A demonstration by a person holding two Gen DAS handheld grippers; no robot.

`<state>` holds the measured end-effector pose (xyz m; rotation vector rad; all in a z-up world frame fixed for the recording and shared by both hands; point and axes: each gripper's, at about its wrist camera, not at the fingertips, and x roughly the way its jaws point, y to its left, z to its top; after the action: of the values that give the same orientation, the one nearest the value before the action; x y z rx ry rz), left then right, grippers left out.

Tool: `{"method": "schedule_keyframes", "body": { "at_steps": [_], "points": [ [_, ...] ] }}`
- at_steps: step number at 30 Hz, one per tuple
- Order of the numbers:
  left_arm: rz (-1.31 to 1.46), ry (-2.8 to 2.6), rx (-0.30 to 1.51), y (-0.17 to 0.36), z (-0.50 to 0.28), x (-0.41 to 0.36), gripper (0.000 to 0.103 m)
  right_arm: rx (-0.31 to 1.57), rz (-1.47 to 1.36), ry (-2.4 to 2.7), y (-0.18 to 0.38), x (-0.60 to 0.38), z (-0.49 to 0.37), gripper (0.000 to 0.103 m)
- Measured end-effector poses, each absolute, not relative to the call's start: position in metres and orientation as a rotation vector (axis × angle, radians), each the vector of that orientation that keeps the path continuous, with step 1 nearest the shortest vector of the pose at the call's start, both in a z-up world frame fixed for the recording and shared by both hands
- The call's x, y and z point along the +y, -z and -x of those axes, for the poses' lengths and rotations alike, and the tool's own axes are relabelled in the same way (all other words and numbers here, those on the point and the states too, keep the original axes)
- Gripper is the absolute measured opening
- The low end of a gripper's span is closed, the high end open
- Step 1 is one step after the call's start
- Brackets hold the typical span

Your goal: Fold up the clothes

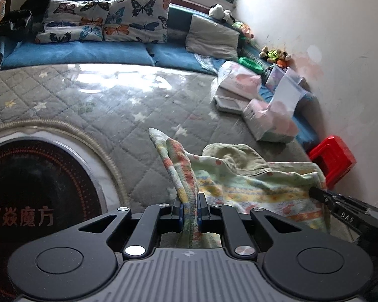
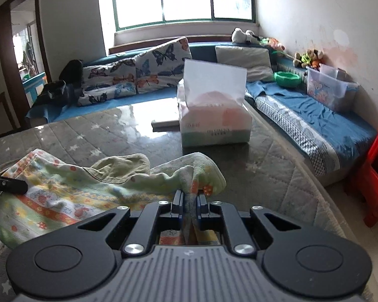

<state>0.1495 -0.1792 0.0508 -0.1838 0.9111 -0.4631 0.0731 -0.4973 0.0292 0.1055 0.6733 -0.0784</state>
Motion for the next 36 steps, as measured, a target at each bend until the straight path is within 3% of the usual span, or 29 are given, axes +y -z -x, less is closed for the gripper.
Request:
{"method": "schedule_keyframes", "body": {
  "at_steps": [9, 19, 36],
  "points": [
    [0.148, 0.368, 0.938, -0.036, -0.155, -0.162, 0.03, 0.713, -0.115, 0.149, -0.014, -0.512, -0.08, 0.017],
    [0.144, 0.472, 0.897, -0.054, -0.159, -0.189, 0.028, 0.69, -0.11, -0.01, -0.024, -0.477, -0.093, 0.017],
    [0.176, 0.534, 0.968, -0.017, -0.207, -0.238, 0.028, 0.739, -0.126, -0.046, -0.002, -0.462, -0.131, 0.019]
  ]
}}
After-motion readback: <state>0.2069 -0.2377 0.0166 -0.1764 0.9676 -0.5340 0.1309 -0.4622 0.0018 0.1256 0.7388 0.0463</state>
